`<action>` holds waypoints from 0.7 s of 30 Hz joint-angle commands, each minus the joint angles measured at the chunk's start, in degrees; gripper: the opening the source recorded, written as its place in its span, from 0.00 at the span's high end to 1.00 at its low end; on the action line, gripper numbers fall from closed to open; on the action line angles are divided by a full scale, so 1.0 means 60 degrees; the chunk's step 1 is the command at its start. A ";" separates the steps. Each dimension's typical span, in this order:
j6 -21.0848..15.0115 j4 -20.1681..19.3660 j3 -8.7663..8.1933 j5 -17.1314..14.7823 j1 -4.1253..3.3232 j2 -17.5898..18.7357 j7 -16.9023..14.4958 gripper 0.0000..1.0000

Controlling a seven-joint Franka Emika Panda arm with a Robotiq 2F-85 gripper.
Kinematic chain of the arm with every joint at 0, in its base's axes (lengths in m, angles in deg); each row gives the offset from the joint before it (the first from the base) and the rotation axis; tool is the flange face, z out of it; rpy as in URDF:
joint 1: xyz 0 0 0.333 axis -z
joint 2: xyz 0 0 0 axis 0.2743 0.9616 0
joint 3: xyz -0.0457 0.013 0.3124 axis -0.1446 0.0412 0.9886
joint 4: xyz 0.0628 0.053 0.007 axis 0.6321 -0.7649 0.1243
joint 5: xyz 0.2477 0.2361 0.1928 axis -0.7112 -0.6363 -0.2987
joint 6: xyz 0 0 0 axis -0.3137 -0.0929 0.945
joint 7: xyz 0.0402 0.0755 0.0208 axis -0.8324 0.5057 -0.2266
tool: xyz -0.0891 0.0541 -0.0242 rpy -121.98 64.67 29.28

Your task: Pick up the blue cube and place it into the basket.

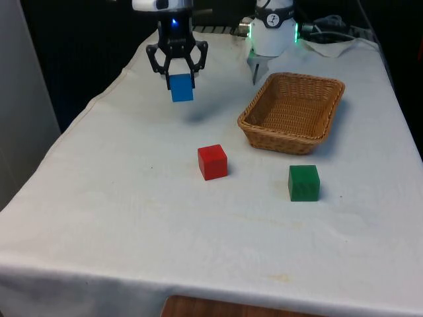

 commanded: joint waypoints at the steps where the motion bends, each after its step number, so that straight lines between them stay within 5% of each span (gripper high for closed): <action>1: -0.0029 -0.0029 -0.0048 0.0134 -0.0038 -0.0048 0.0248 0.98; 21: 0.0124 0.0143 0.0162 0.0277 -0.0115 -0.0248 0.1413 0.98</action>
